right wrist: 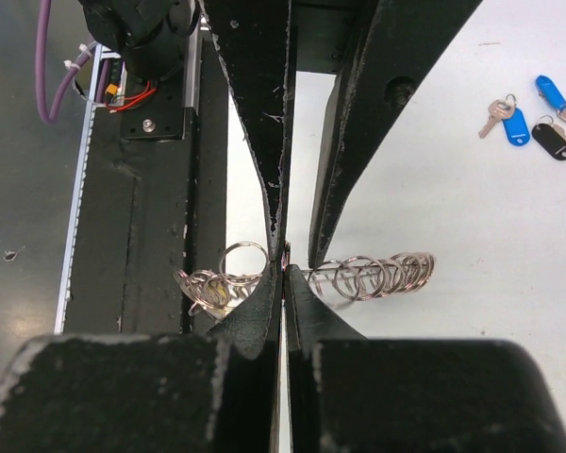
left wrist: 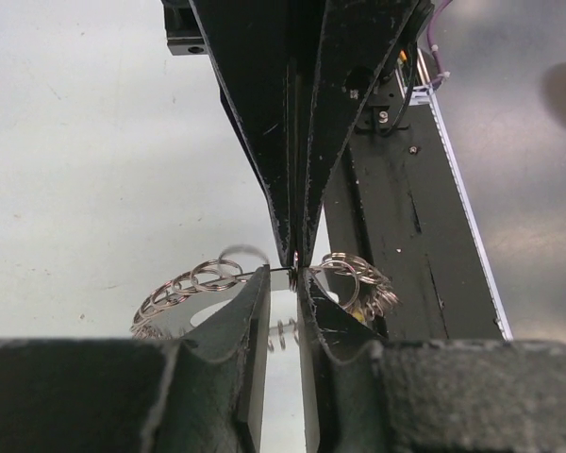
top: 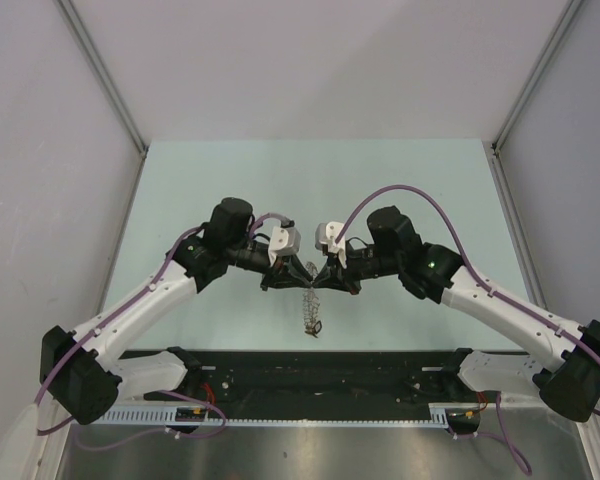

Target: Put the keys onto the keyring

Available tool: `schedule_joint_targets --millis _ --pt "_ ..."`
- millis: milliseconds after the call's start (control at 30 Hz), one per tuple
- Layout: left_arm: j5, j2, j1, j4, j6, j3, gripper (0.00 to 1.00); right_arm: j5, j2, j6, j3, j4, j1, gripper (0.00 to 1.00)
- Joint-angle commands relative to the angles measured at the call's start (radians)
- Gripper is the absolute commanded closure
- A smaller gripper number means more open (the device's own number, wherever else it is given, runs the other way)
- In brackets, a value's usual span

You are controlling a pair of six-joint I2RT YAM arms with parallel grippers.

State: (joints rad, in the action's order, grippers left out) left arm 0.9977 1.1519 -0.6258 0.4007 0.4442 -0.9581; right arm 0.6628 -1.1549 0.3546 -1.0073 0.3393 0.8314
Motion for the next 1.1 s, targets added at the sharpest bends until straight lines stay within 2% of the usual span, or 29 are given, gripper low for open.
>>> schedule_joint_targets --millis 0,367,800,867,933,1067 --pt "0.093 -0.014 0.001 -0.031 -0.03 -0.025 0.8 0.014 0.011 0.009 -0.057 -0.04 0.012 1.0" --pt "0.055 -0.024 -0.032 -0.129 -0.124 0.035 0.81 -0.04 0.006 -0.02 -0.059 -0.074 0.041 1.0" --pt "0.002 -0.041 -0.075 -0.296 -0.226 0.102 0.77 -0.037 -0.003 -0.063 -0.059 -0.126 0.071 1.0" --pt "0.01 -0.041 -0.081 -0.301 -0.226 0.105 0.81 -0.022 -0.008 -0.062 -0.059 -0.128 0.072 1.0" --pt "0.009 -0.038 -0.083 -0.301 -0.223 0.105 1.0 -0.012 -0.009 -0.06 -0.059 -0.128 0.075 1.0" --pt "-0.002 -0.055 -0.081 -0.292 -0.206 0.113 1.0 -0.023 0.001 -0.052 -0.059 -0.111 0.074 1.0"
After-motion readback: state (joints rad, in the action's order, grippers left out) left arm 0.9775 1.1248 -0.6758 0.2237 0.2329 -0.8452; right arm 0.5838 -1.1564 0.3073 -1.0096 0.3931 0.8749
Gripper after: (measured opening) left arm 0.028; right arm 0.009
